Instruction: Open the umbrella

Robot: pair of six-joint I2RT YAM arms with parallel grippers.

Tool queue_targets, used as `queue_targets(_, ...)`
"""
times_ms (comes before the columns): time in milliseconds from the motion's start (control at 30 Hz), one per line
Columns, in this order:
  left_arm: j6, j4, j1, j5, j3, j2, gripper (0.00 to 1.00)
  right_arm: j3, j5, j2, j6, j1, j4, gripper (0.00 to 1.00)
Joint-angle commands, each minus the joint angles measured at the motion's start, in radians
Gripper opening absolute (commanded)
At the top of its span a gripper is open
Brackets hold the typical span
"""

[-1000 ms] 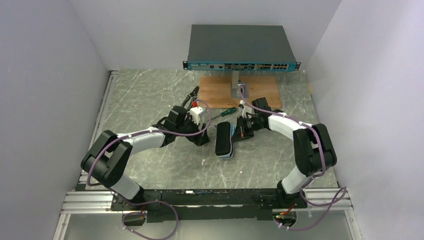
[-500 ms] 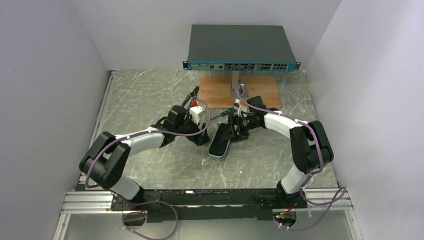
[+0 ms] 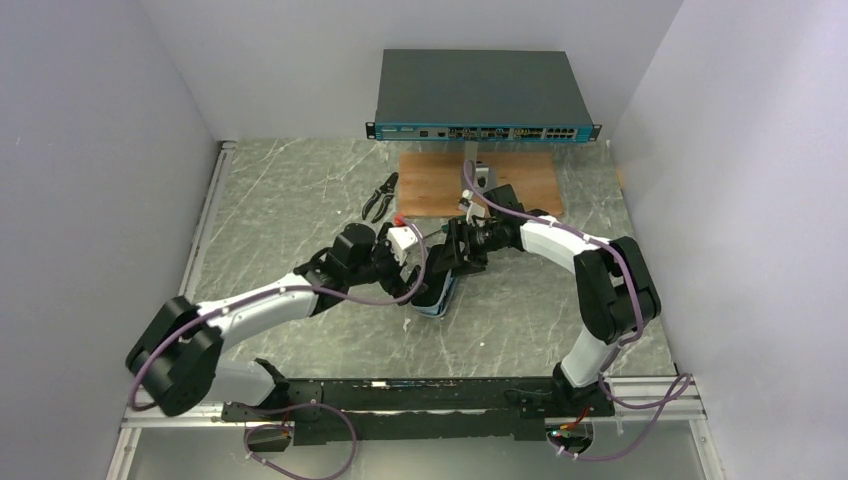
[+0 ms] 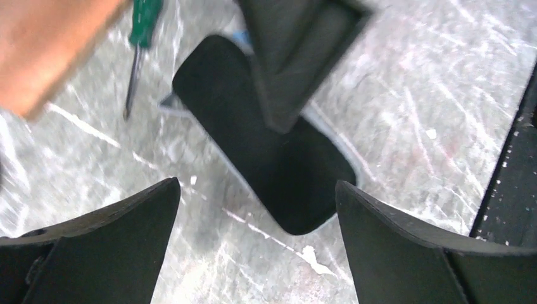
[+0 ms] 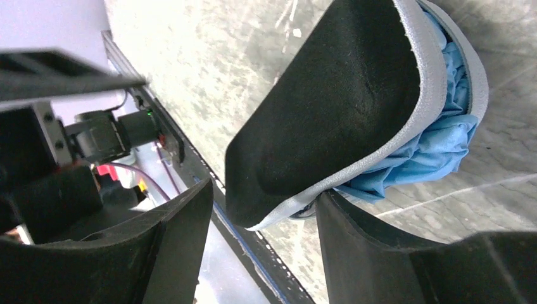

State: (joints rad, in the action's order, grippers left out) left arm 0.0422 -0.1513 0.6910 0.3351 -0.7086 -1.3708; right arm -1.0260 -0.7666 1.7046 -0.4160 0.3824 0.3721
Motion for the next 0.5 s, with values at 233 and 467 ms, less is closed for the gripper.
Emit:
queue_targets(233, -0.139, 0.096, 0.144, -0.275, -0.058, 0.045, 1.0, 0.027, -0.135, -0.034, -0.177, 0.012, -0.224, 0.61)
queue_targets(467, -0.165, 0.059, 0.176, -0.355, -0.032, 0.011, 1.0, 0.006, -0.134, -0.026, -0.206, 0.024, -0.264, 0.61)
